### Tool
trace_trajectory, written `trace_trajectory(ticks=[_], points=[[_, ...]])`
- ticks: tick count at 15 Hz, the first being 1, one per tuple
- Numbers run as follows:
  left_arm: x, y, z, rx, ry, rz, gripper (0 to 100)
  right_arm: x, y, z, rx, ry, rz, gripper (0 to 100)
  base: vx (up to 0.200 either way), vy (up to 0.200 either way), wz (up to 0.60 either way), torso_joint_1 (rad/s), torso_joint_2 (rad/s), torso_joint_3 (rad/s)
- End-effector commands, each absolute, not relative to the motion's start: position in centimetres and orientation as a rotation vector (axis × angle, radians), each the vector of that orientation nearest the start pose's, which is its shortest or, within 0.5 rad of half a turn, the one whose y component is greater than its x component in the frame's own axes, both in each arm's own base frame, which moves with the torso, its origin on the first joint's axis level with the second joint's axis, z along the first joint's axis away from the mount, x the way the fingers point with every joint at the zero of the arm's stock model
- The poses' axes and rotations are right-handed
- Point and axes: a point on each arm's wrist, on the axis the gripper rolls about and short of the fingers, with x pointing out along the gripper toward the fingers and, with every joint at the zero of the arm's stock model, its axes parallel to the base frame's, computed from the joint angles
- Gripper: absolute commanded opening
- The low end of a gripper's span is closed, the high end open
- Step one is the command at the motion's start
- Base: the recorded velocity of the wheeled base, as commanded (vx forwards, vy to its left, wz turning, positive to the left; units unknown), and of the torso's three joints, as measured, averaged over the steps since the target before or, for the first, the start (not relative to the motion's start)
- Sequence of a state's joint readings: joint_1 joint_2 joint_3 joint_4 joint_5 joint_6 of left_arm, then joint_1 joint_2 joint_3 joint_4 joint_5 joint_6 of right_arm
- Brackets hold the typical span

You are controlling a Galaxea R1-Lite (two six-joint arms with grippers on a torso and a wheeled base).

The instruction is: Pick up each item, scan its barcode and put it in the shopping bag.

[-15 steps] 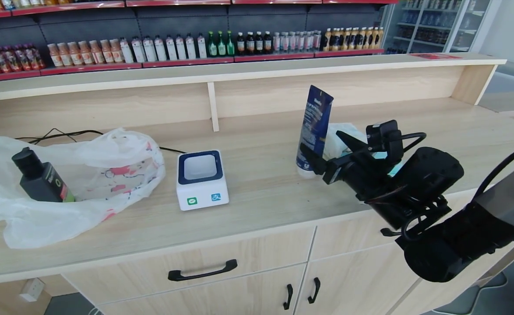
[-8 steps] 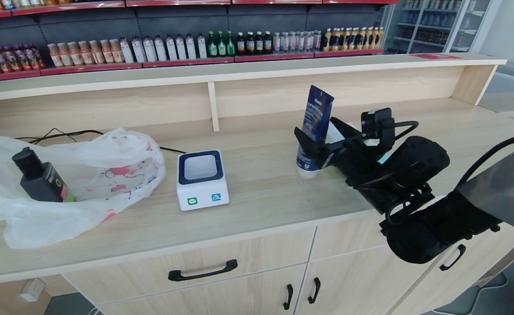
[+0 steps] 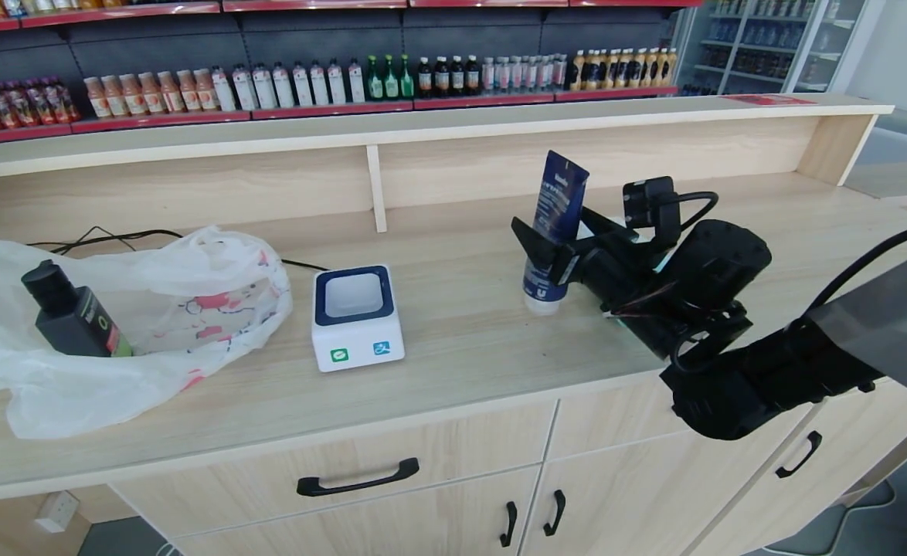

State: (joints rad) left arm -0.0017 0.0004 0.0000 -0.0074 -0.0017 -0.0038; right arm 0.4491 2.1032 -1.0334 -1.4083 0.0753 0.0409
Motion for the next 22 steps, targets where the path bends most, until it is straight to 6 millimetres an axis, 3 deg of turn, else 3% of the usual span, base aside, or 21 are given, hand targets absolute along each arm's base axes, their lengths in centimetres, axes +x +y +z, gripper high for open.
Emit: trace_trajectory(ticks=[1, 8, 13, 22], points=[[-2.3, 0.0, 7.6, -0.005, -0.008, -0.002, 100, 35.5, 17.8, 17.3, 0.103, -0.312, 0.537, 100, 0.000, 0.000, 0.00, 0.000, 0.00, 0.000], [-2.3, 0.0, 7.6, -0.005, -0.008, -0.003, 100, 35.3, 18.9, 16.1, 0.136, -0.298, 0.505, 100, 0.000, 0.000, 0.00, 0.000, 0.00, 0.000], [-2.3, 0.0, 7.6, -0.005, -0.008, -0.003, 100, 34.6, 18.4, 13.7, 0.163, -0.267, 0.504, 100, 0.000, 0.000, 0.00, 0.000, 0.00, 0.000], [-2.3, 0.0, 7.6, -0.006, -0.008, -0.002, 100, 34.8, 18.5, 13.4, 0.174, -0.268, 0.502, 100, 0.000, 0.000, 0.00, 0.000, 0.00, 0.000]])
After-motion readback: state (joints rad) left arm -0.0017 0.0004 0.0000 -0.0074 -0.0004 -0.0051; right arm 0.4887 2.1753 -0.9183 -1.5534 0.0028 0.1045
